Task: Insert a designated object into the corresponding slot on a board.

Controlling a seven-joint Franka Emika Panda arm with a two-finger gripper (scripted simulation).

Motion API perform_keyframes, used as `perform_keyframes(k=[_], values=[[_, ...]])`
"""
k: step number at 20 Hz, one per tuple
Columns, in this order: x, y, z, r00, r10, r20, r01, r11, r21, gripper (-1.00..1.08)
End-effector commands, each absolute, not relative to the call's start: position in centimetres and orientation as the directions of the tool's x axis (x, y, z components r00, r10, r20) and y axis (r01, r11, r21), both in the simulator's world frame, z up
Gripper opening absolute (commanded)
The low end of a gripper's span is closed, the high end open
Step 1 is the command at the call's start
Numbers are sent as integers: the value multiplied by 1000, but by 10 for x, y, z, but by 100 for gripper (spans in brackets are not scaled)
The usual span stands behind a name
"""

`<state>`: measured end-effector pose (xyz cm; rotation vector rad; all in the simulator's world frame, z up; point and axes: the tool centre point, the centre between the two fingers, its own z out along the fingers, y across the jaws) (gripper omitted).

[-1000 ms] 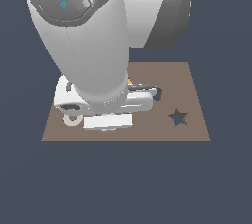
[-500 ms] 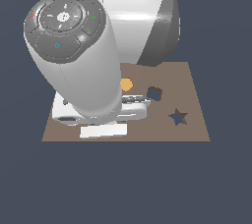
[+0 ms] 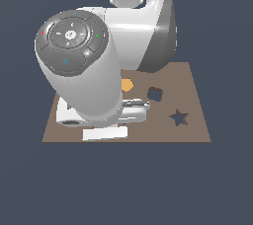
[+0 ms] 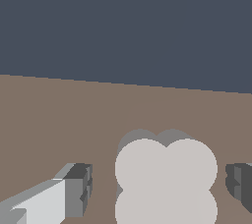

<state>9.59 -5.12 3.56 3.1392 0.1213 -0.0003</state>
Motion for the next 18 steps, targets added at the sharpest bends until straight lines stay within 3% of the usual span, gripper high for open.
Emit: perform_keyframes(k=[1, 2, 3, 18], values=[[96, -51, 30, 997, 77, 0, 77, -997, 0, 100], [96, -51, 30, 997, 77, 0, 77, -997, 0, 100], [96, -51, 30, 997, 77, 0, 77, -997, 0, -100], [96, -49, 30, 996, 93, 0, 93, -996, 0, -100]])
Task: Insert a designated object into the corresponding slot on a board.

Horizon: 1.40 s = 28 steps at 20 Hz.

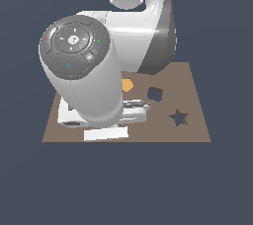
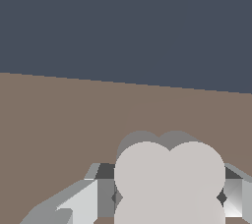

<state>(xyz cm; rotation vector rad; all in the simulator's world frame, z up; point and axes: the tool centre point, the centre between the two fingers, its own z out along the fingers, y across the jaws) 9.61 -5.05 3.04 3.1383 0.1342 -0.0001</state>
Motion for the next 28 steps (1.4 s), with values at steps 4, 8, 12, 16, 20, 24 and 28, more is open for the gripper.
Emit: perform_keyframes(k=[4, 8, 12, 16, 20, 24, 28], values=[[96, -41, 31, 990, 141, 0, 141, -990, 0, -100], [95, -28, 32, 976, 220, 0, 220, -976, 0, -100], [92, -11, 33, 945, 328, 1, 328, -945, 0, -100], [85, 11, 34, 888, 460, 1, 460, -888, 0, -100], [73, 35, 35, 800, 600, 1, 600, -800, 1, -100], [55, 58, 37, 680, 733, 1, 733, -680, 1, -100], [36, 75, 38, 556, 831, 1, 831, -556, 1, -100]])
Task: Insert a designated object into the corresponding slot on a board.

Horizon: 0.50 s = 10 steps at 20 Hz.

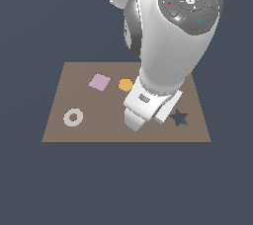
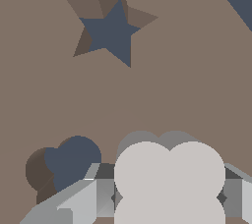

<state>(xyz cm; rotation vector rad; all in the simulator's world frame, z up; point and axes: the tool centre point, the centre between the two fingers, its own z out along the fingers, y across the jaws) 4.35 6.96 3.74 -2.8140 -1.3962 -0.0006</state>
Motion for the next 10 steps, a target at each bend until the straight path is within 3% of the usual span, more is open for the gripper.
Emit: perform_keyframes(k=[1, 10], values=[[32, 79, 38, 527, 850, 1, 850, -527, 1, -100], [1, 95, 40, 332, 943, 0, 943, -332, 0, -100]])
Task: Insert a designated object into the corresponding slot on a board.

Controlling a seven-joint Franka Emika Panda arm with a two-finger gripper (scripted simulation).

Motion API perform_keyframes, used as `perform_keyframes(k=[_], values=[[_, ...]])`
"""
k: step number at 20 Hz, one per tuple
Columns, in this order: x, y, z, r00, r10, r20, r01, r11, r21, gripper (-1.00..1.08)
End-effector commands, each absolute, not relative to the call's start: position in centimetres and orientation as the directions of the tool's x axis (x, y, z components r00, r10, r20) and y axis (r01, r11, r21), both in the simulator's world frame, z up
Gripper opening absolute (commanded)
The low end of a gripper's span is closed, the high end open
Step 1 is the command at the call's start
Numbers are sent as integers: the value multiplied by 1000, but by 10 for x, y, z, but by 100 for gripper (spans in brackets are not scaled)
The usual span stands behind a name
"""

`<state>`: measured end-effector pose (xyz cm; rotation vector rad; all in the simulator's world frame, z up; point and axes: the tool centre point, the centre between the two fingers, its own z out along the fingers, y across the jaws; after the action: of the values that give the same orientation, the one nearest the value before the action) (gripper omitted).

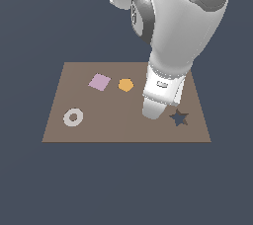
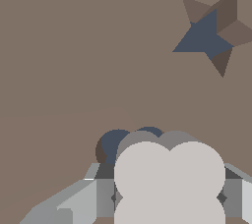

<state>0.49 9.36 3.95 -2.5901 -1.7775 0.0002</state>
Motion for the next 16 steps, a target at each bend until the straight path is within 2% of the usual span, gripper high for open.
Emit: perform_keyframes(k=[1, 15, 16], values=[[-1, 96, 40, 319, 948, 0, 948, -319, 0, -100], [-8, 97, 30, 278, 961, -1, 961, -278, 0, -100], [-8, 97, 30, 278, 961, -1, 961, -278, 0, 100]])
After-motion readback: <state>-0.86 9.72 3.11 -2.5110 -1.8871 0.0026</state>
